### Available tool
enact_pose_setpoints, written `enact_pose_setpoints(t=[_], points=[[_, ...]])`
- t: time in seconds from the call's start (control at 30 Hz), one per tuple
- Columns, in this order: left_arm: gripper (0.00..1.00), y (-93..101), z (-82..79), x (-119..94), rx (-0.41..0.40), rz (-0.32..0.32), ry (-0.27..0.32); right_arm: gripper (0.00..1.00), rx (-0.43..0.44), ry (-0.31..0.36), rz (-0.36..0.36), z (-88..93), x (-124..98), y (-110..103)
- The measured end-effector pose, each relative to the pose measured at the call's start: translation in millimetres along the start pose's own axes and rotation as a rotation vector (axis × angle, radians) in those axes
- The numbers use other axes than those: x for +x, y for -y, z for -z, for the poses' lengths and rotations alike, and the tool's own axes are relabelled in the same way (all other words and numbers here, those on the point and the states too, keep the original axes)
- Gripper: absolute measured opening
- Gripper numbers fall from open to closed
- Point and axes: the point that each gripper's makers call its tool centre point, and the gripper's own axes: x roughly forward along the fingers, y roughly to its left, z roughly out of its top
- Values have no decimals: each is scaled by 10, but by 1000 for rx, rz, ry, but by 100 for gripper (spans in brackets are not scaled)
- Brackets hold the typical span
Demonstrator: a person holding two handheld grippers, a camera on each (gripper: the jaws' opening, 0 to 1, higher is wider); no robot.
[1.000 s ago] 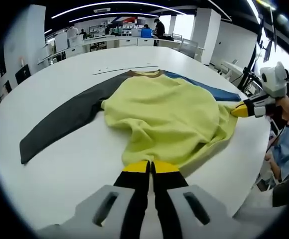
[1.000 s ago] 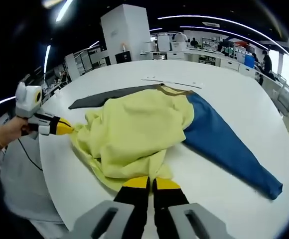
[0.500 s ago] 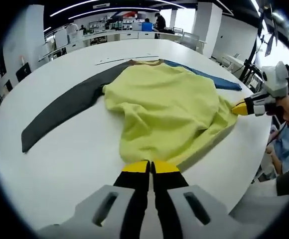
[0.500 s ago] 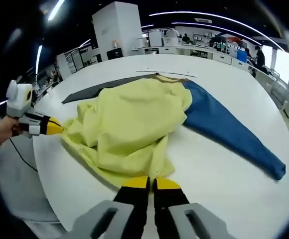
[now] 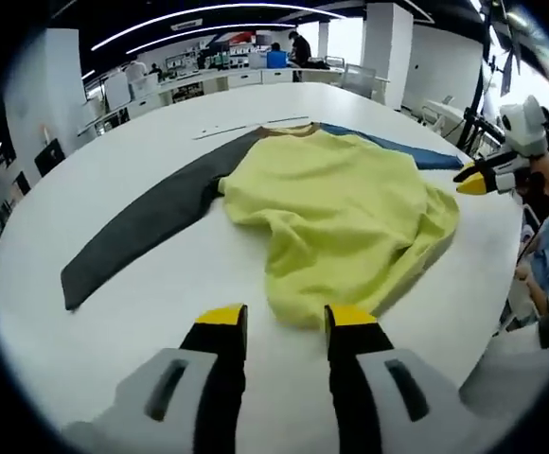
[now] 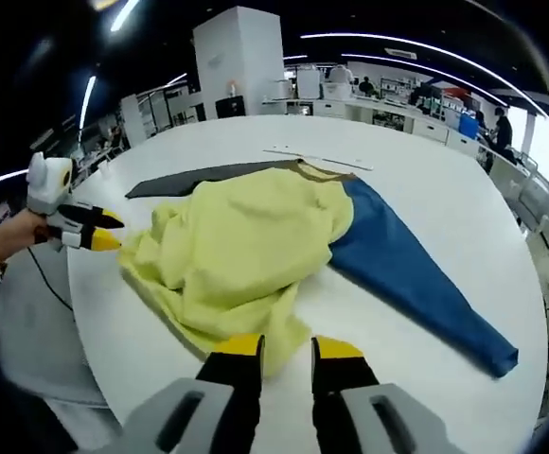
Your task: Fold the garment on the visible template until the final outline fits inside the template.
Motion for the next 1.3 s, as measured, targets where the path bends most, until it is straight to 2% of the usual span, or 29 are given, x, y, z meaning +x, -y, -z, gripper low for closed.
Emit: enact_pose_setpoints(t=[0.1,0.13,0.17,0.33,0.47,0.57,0.73,0.8,1.07,1.17,1.3], points=[[27,-62,-27,64,13,18,-5,16,-39,12,-16,-70,45,33],[26,-51,-27,94,0,45,-10,16,-57,6,-27,-82,81,49],[25,-62,-28,108,-26,45,-12,16,-69,1,-34,-86,103,58],[24,-21,5,205,-22,99,-42,14,-137,-22,-91,-86,248,68],[21,71,67,242,-18,159,-73,14,-167,-77,-119,-10,358,106],[21,83,97,277,-6,167,-83,14,-181,-125,-178,81,404,57],[16,83,147,321,-30,189,-100,9,-223,-164,-210,156,473,40],[13,113,171,322,-46,205,-110,7,-216,-155,-234,132,487,12],[2,128,168,329,-65,210,-106,0,-236,-185,-237,149,451,0],[2,126,172,299,-55,197,-105,0,-253,-189,-197,164,394,57],[1,122,155,217,-45,180,-89,0,-219,-183,-149,193,262,126]])
